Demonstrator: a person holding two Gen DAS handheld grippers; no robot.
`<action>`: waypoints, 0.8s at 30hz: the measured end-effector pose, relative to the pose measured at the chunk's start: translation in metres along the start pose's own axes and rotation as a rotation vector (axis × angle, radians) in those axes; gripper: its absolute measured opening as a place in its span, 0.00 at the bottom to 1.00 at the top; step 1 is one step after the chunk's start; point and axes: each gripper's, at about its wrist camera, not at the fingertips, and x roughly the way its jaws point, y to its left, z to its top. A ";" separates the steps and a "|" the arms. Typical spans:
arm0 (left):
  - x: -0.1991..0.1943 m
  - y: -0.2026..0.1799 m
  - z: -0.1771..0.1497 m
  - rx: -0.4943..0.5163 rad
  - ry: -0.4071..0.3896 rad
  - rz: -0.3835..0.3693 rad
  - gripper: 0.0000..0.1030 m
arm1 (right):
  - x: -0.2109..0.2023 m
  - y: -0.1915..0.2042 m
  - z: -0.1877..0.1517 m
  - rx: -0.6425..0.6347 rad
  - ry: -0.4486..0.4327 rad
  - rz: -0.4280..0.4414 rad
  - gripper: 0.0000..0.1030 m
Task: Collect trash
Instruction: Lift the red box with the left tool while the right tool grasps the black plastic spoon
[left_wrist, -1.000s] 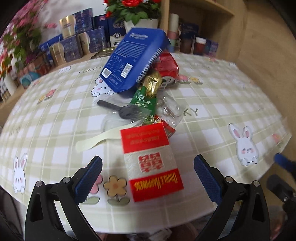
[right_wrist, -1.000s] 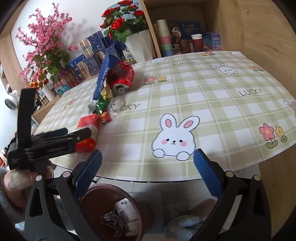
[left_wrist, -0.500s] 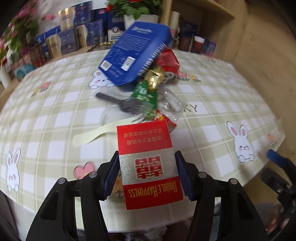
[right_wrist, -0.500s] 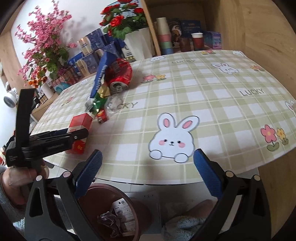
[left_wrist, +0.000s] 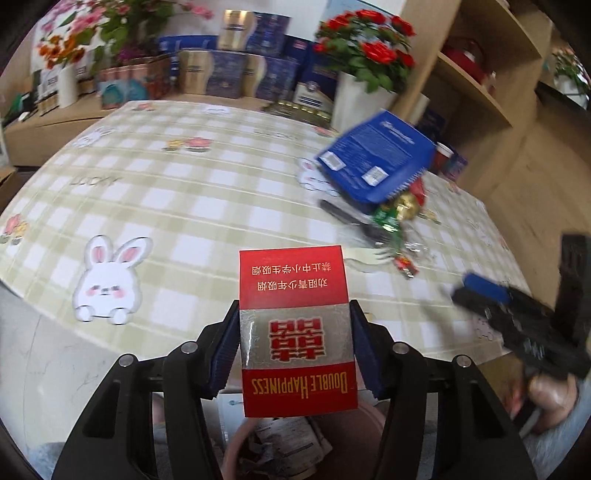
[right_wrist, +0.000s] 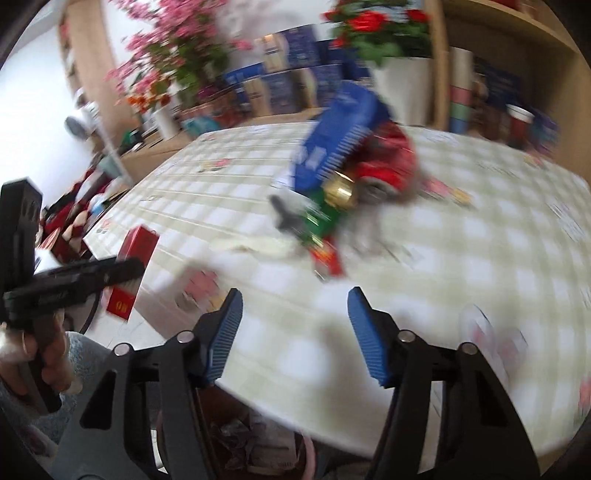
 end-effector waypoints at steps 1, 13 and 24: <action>-0.003 0.006 0.000 -0.006 -0.004 0.010 0.53 | 0.012 0.005 0.010 -0.023 0.014 0.009 0.54; -0.021 0.058 -0.003 -0.082 -0.027 0.030 0.53 | 0.117 0.017 0.072 -0.004 0.124 -0.094 0.51; -0.022 0.057 -0.005 -0.080 -0.030 0.003 0.53 | 0.145 0.017 0.084 0.035 0.195 -0.127 0.25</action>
